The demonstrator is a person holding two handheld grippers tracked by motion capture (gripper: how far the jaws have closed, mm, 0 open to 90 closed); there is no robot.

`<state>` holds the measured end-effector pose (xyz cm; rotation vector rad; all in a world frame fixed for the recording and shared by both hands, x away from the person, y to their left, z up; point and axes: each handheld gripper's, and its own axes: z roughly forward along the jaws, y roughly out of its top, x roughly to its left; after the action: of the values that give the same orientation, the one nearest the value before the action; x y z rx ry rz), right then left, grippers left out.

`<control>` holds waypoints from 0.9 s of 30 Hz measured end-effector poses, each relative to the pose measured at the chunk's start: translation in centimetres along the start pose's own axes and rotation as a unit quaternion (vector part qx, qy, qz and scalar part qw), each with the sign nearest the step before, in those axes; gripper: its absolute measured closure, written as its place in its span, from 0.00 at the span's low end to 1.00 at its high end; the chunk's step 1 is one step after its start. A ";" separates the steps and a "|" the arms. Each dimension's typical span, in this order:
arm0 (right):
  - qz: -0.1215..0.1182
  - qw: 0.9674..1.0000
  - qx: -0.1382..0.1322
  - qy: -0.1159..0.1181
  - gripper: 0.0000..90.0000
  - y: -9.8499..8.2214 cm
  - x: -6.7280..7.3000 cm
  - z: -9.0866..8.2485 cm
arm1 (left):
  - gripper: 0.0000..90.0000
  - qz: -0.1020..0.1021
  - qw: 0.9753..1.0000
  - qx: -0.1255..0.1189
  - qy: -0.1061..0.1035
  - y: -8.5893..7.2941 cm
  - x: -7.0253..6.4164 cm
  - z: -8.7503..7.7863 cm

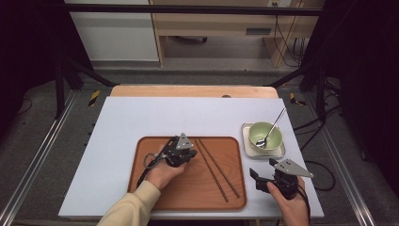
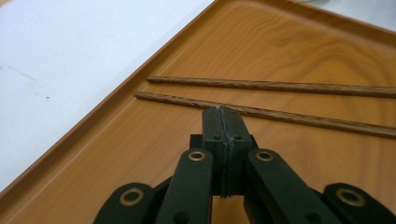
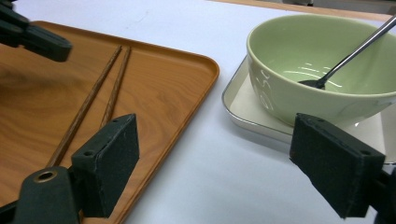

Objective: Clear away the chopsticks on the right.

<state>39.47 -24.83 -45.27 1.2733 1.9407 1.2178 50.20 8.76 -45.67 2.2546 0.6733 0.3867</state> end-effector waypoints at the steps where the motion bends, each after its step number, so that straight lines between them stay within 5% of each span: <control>1: 0.001 1.000 0.002 0.001 0.18 0.0 0.0 0.0 | 1.00 -0.001 1.000 0.004 0.001 0.0 0.1 0.3; 14: 0.002 1.000 0.010 0.013 0.19 0.0 0.0 0.0 | 1.00 -0.002 1.000 0.025 0.011 0.4 0.8 2.5; 27: 0.001 1.000 0.016 0.019 0.20 -0.1 0.1 0.2 | 0.99 -0.006 1.000 0.012 -0.001 1.7 -0.2 4.2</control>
<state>39.53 -24.67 -45.44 1.2762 1.9935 1.2249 52.58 5.24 -47.32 2.2710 0.6941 0.3721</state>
